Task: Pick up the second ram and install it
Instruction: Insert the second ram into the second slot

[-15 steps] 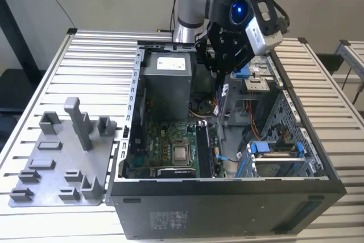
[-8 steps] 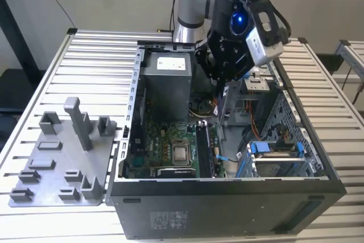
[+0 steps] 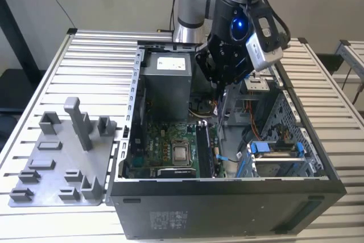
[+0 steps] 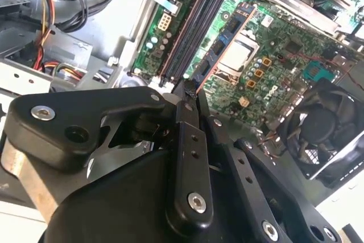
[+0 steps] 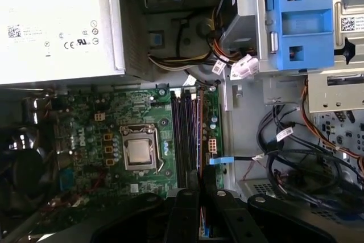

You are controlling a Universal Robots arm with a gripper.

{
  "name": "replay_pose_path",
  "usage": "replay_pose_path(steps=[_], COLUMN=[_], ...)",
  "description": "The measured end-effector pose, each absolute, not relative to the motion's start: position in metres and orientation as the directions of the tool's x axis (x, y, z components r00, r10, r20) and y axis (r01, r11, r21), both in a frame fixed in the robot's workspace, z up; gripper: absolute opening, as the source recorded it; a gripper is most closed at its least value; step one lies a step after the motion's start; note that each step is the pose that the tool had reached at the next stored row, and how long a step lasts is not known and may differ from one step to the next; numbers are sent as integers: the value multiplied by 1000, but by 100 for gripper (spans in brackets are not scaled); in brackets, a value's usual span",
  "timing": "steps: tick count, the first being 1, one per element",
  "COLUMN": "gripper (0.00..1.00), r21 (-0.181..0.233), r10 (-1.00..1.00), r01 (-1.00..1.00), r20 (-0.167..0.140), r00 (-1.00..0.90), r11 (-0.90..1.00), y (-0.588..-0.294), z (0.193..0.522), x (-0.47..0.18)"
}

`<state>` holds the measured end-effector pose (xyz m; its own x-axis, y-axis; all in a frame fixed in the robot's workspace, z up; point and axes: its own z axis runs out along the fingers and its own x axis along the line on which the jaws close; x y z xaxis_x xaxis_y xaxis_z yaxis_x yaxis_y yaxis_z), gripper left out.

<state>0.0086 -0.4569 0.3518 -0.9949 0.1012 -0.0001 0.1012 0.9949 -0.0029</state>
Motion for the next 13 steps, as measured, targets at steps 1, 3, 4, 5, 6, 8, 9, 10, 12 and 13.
replay_pose_path(steps=[1,3,4,5,6,8,9,10,12,13], gripper=[14,14,14,14,14,14,14,14,14,14], r21=[-2,-2,-2,-2,-2,-2,-2,-2,-2,-2], r10=[100,100,100,100,100,99,100,99,93,90], r01=[100,100,100,100,100,99,100,99,93,90], r20=[0,0,0,0,0,0,0,0,0,0], r00=[-995,-995,-995,-995,-995,-995,-995,-995,-996,-996], r11=[995,995,995,995,995,995,995,995,996,996], y=[-457,-457,-457,-457,-457,-457,-457,-457,-457,-457], z=[352,351,351,351,351,350,350,349,348,347], x=[9,9,9,9,9,9,9,9,9,9])
